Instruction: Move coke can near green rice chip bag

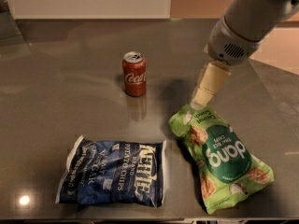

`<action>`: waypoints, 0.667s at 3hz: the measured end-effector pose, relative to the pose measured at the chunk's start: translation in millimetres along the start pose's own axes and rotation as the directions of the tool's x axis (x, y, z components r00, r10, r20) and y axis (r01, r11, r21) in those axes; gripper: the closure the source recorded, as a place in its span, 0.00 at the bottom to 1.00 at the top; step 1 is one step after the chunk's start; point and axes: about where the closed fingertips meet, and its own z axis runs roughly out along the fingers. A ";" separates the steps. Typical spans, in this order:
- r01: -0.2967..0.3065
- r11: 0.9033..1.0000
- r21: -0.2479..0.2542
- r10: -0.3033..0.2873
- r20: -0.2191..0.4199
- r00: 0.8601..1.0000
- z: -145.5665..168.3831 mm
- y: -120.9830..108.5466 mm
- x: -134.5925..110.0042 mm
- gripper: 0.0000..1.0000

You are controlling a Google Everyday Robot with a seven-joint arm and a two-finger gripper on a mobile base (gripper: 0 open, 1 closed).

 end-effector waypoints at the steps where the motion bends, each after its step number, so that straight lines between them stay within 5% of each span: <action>1: -0.013 1.000 -0.024 0.016 0.113 0.994 17.7 -12.7 -43.4 0.00; 2: 0.008 0.999 -0.045 0.001 0.208 0.978 40.3 -19.1 -80.0 0.00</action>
Offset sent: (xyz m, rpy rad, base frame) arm 0.0748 0.1187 -0.0178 0.3175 -0.0481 0.0954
